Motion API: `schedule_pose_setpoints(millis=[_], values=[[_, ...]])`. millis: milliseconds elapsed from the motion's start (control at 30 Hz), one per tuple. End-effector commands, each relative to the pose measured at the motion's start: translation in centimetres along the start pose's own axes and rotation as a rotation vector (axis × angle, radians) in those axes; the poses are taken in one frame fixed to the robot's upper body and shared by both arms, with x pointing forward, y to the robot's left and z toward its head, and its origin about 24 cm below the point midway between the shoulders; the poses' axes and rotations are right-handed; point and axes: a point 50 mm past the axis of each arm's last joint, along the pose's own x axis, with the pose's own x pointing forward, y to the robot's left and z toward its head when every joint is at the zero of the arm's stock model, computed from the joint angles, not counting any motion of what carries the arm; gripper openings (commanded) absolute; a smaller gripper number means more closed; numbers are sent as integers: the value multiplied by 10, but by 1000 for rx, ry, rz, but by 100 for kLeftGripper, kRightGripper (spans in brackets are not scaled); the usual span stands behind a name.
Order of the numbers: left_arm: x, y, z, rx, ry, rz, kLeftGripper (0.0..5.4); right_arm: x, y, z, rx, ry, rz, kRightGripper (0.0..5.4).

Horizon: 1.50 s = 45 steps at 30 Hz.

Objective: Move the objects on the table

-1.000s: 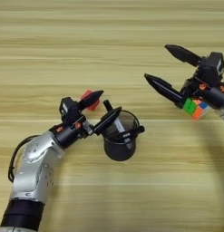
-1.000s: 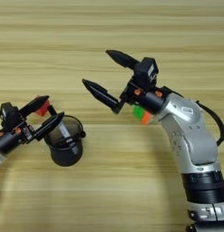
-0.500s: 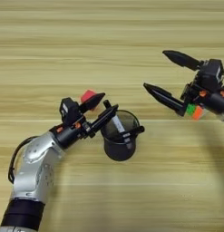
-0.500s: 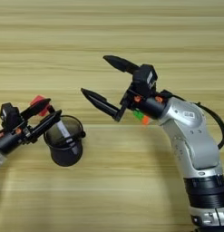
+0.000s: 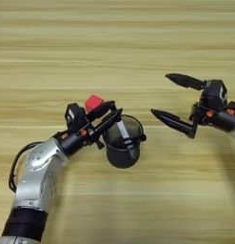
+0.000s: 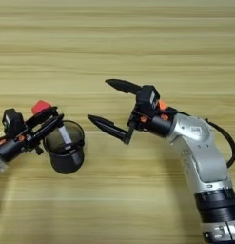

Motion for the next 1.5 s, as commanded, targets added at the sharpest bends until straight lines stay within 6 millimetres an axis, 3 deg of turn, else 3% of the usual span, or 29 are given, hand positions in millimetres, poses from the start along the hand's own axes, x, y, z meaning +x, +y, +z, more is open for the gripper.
schedule_pose_setpoints(millis=[33, 400, 867, 1167, 1233, 1367, 1500], values=[[3, 0, -1, 19, 14, -10, 125, -1, 7, -8, 70, -12, 68, 540], [2, 1, 0, 20, 11, -11, 80, 8, 18, -22, 77, 29, 125, 540], [4, -1, -1, 15, 8, -12, 76, 38, 40, -14, -277, 40, 276, 540], [5, -3, -1, 12, 2, -12, 71, 54, 37, -22, -327, 52, 286, 540], [5, -2, -1, 12, 2, -12, 70, 56, 38, -25, -318, 59, 294, 512], [6, -4, -1, 11, -3, -12, 69, 55, 43, -39, -277, 113, 339, 407], [5, -4, -1, 11, -5, -6, 69, 50, 48, -49, -236, 158, 374, 352]])
